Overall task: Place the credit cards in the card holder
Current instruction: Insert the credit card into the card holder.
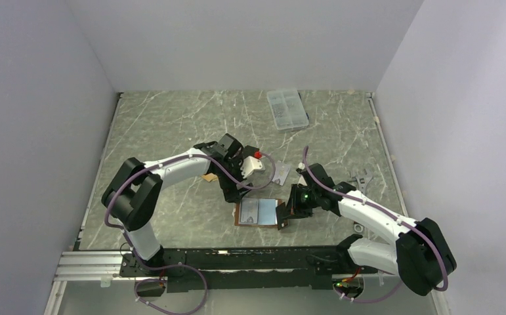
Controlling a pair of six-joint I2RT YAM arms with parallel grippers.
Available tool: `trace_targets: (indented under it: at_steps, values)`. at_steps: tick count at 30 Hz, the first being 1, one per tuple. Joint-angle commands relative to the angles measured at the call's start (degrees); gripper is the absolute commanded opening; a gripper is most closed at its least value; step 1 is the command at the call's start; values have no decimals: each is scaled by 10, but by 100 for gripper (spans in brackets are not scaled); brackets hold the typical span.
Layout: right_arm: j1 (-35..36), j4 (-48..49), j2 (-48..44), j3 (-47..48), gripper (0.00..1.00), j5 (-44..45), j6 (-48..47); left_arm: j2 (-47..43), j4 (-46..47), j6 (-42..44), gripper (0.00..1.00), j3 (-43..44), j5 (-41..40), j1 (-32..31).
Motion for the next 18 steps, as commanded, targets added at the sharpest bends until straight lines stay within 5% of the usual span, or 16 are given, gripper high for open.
trace_targets:
  at_steps: [1, 18]
  values:
    - [12, 22, 2, 5, 0, -7, -2, -12, 19, 4, 96, -2, -27, -10]
    - [38, -15, -16, 41, 0, 23, -4, -15, 29, 12, 96, -12, -47, -16]
